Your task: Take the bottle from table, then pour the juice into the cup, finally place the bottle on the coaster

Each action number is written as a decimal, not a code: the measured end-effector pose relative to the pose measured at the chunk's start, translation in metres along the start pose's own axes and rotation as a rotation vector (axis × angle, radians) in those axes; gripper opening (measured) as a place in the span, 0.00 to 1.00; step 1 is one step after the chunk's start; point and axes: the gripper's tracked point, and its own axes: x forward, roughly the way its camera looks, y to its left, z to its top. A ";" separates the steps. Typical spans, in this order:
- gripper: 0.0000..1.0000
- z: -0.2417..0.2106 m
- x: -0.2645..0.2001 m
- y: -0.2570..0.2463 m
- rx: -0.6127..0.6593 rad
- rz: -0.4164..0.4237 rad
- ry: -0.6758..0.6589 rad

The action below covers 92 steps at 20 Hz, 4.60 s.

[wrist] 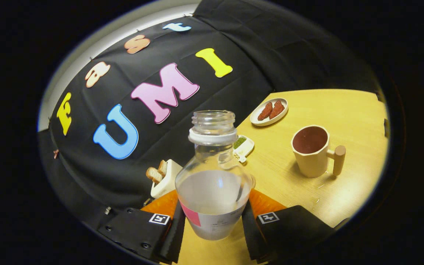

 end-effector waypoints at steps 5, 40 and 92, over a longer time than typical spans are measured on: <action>0.71 0.004 0.014 -0.011 0.185 0.023 0.069; 0.72 0.017 0.061 -0.070 1.026 -0.138 0.259; 0.71 0.088 0.069 -0.032 1.617 -0.101 0.285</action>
